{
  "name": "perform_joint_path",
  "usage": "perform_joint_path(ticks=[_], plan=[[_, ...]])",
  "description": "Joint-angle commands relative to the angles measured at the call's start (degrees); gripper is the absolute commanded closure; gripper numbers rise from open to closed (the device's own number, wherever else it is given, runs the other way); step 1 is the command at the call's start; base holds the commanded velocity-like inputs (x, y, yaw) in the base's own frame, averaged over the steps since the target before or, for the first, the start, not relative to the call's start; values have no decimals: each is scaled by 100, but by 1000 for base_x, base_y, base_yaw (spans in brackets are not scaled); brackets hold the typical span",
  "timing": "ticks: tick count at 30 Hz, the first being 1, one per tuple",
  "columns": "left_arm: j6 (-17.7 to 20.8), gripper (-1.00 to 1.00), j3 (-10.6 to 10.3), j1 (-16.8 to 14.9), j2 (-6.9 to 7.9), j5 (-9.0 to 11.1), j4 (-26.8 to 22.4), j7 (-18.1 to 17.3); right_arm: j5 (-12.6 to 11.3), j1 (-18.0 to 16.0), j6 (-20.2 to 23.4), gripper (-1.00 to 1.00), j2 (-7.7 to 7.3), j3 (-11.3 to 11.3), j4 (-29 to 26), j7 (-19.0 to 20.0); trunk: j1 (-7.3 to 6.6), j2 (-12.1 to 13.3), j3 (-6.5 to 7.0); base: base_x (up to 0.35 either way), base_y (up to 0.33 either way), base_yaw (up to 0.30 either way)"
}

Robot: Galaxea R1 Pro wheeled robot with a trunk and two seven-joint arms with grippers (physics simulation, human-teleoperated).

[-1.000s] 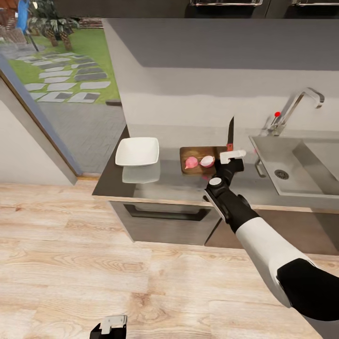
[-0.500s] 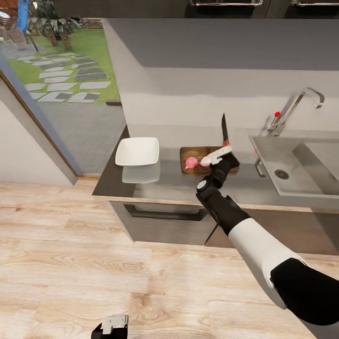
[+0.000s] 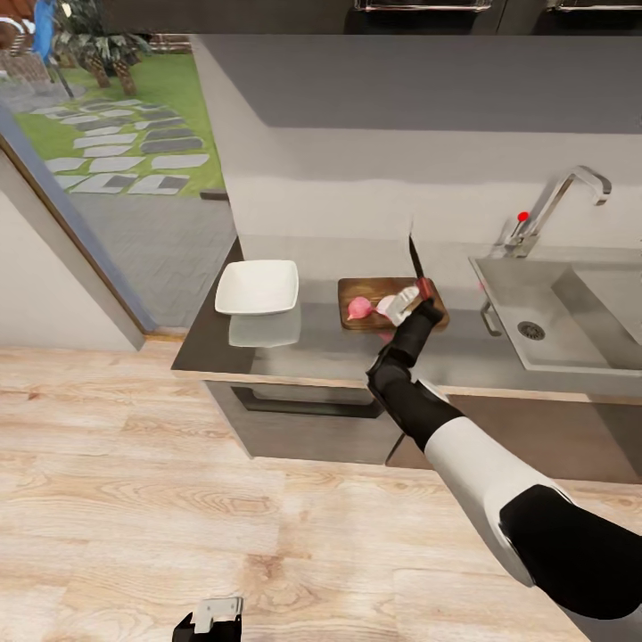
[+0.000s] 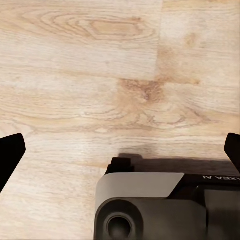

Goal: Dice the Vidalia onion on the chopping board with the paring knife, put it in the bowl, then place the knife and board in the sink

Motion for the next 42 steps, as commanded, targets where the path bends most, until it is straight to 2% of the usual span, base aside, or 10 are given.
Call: perform_joint_path(ticks=[1, 7, 15, 33, 42], plan=[[-34, -100, -16, -10, -2, -9, 25, 30, 15, -6, 30, 100, 0, 10, 46, 53, 2, -8, -7, 0, -5, 0], [-29, -100, -16, -10, -2, -9, 25, 29, 15, -6, 8, 100, 5, 11, 212, 430, 2, -8, -7, 0, -1, 0], [-29, -100, -16, -10, -2, -9, 25, 25, 22, -6, 4, 100, 146, 7, 244, 457, 2, -8, -7, 0, 67, 0], [-28, -100, -16, -10, -11, -9, 25, 23, 30, -6, -5, 100, 83, 0, 237, 449, 2, -8, -7, 0, 21, 0], [-28, -100, -16, -10, -24, -9, 25, 22, 80, -6, 1, 100, 104, 11, 208, 413, 2, -8, -7, -75, 46, 0]])
